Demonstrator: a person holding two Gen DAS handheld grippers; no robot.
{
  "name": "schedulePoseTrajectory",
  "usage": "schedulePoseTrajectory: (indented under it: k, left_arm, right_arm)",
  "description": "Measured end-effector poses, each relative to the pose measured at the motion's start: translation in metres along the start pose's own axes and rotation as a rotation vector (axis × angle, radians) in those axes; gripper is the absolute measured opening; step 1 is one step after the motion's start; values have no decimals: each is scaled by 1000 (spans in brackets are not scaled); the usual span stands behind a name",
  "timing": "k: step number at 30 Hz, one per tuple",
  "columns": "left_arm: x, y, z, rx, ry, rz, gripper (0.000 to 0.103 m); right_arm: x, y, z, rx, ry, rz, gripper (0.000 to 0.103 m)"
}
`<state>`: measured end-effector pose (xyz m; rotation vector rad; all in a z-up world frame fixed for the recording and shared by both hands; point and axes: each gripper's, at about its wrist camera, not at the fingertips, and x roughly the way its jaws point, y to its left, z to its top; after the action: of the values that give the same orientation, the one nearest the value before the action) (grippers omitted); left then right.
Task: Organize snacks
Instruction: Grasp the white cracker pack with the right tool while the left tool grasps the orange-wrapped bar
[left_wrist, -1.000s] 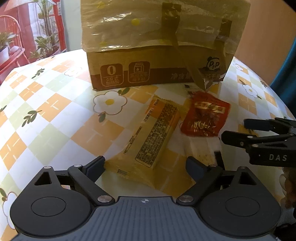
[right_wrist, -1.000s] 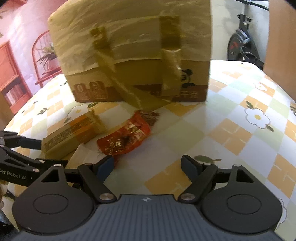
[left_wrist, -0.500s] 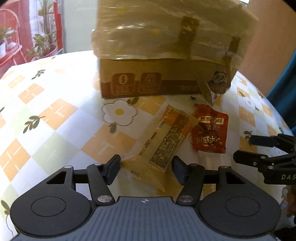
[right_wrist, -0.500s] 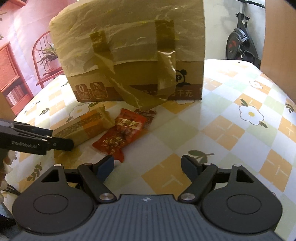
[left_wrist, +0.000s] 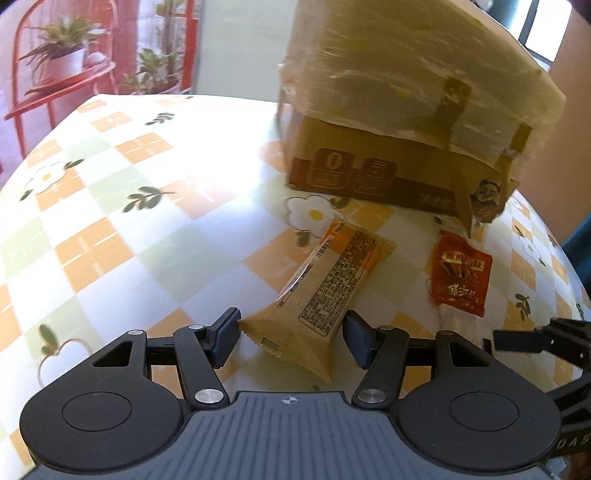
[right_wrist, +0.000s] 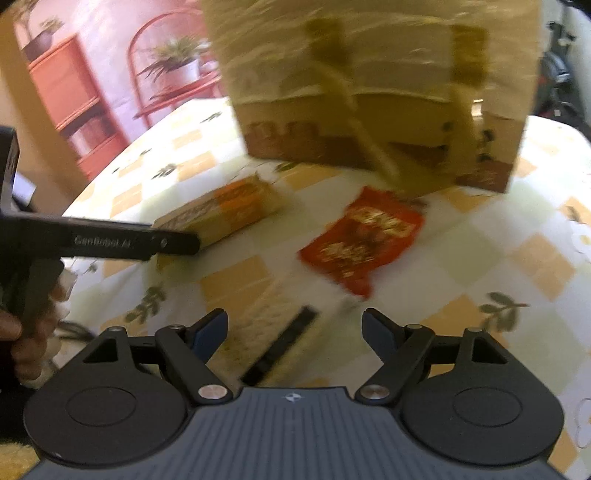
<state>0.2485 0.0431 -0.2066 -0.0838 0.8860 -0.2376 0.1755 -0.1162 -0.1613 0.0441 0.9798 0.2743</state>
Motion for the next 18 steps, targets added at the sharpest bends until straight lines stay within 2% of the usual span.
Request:
schedulePoseTrajectory:
  k: [4,10,14,18]
  left_arm:
    - [-4,1,-7,-33,-20,18,64]
    - [-3,-1,-8,-16,-25,21,64]
    - [-1,1,-7,-19,-16,-13,76]
    - [-3,9,-3,-57,-15,-17,77]
  right_arm:
    - [8,13,-1,-68,34,-6,80]
    - [15,19,6,-154,41,-26,76]
    - [22,12,19,-151,46,-29,74]
    - [27,9,27,-157,85,-13,75]
